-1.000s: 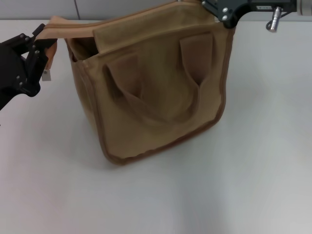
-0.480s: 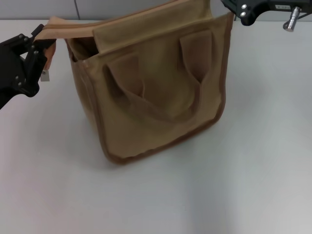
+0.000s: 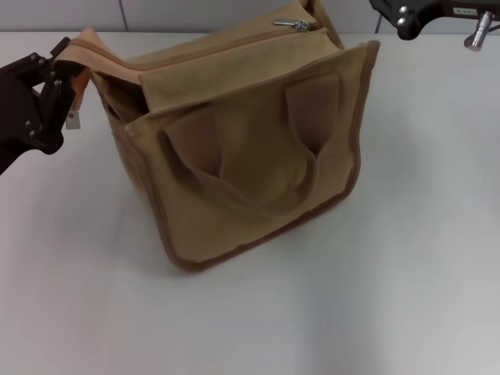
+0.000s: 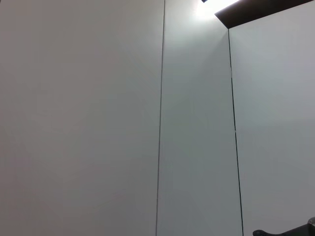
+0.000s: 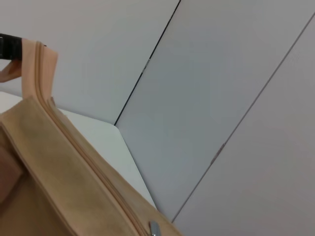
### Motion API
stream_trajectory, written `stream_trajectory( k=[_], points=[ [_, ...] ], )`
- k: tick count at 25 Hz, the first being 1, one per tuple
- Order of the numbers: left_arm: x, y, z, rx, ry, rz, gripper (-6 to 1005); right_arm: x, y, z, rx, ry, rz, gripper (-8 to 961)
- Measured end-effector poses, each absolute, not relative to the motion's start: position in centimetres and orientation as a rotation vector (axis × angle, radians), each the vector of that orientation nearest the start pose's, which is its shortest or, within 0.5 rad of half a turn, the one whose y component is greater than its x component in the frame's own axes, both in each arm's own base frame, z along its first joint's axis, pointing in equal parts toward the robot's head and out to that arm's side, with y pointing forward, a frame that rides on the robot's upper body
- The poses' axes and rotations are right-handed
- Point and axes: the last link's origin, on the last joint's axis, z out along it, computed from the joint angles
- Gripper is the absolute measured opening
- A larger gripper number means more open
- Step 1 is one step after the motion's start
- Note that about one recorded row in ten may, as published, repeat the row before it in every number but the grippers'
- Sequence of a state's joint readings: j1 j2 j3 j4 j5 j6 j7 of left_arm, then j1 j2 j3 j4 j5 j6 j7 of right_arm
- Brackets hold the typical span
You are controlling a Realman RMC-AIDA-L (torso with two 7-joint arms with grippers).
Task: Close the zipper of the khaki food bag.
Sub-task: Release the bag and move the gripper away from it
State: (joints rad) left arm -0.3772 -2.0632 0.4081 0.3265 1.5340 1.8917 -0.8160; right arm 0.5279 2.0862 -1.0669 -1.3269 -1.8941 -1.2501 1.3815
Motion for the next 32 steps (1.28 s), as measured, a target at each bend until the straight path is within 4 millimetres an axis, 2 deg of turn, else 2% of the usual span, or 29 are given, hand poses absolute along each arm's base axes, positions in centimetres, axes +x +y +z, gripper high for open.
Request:
stream_trajectory(
  k=[8, 24, 28, 32],
  points=[
    [-28.0, 27.1, 4.5, -2.048, -0.215, -1.359, 117, 13.5, 38.6, 6.5, -2.47, -0.263, 0.442, 1],
    [-27.9, 27.0, 4.4, -2.054, -0.215, -1.364, 119, 14.0, 37.7, 6.8, -2.472, -0.212, 0.531, 621],
    [-27.9, 27.0, 4.5, -2.056, -0.215, -1.365, 119, 14.1, 37.5, 7.4, -2.454, -0.168, 0.598, 693],
    [-27.9, 27.1, 4.5, -2.059, -0.215, -1.362, 120, 14.5, 36.4, 9.2, -2.473, -0.035, 0.787, 765]
  ],
)
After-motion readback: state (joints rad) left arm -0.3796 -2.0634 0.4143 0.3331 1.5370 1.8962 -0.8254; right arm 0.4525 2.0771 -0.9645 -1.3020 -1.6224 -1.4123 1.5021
